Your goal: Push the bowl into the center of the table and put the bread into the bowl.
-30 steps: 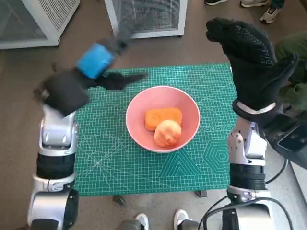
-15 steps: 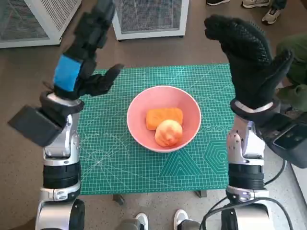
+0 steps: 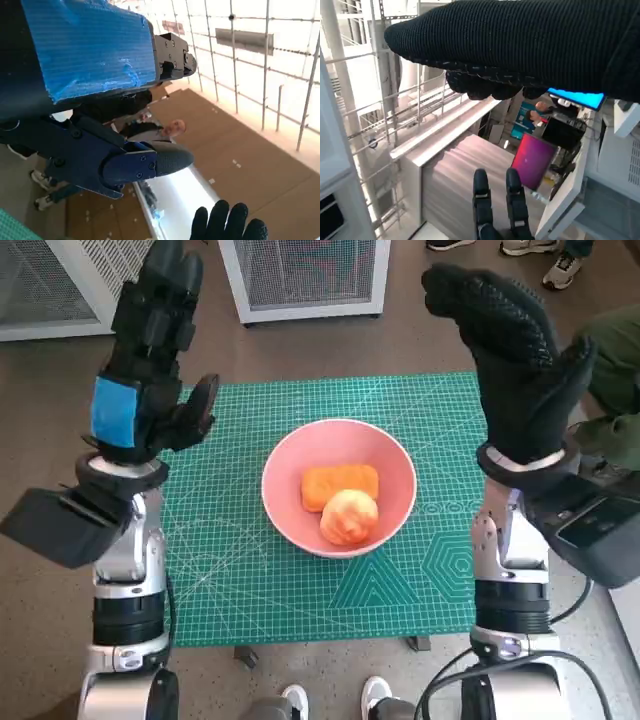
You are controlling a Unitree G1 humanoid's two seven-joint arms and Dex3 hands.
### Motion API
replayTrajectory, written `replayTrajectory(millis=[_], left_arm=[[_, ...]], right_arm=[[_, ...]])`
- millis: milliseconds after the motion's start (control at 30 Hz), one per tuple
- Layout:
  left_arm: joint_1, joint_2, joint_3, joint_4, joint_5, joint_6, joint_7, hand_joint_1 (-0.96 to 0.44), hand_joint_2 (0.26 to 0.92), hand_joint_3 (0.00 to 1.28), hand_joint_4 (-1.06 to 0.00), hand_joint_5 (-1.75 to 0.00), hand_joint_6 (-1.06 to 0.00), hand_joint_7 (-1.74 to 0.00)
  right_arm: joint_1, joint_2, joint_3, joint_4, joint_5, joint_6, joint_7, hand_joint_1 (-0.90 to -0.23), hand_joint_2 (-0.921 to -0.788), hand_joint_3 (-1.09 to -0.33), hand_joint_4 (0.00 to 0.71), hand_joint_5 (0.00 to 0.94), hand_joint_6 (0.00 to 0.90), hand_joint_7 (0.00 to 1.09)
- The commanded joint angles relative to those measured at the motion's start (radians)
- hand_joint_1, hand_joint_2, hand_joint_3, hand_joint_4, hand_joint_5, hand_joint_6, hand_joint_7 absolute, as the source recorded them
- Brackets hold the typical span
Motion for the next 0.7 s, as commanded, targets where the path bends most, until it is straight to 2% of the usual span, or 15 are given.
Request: replayTrajectory(millis=[33,333,700], left_arm=[[0.01,-0.006,-0.003,0.001,0.007,-0.038,0.023,-0.7,0.921,0.62,-0.15,-0.02,-0.11,-0.2],[0.007,0.002,-0.022,0.001,0.024,-0.057,0.036,-0.72,0.921,0.62,-0.15,-0.01,-0.12,-0.19],[-0.001,0.007,-0.043,0.009,0.049,-0.104,0.044,-0.72,0.921,0.62,-0.13,0.0,-0.12,-0.18]], right_arm=[[0.001,-0.007,0.007,0.014,-0.026,0.008,-0.02,-0.632,-0.921,-0.753,0.296,0.006,0.238,0.37],[0.002,-0.016,0.013,0.001,-0.04,0.018,-0.037,-0.627,-0.921,-0.754,0.296,0.005,0.237,0.37],[-0.006,-0.024,0.017,-0.001,-0.032,0.028,-0.034,-0.62,-0.921,-0.751,0.297,0.004,0.239,0.37]])
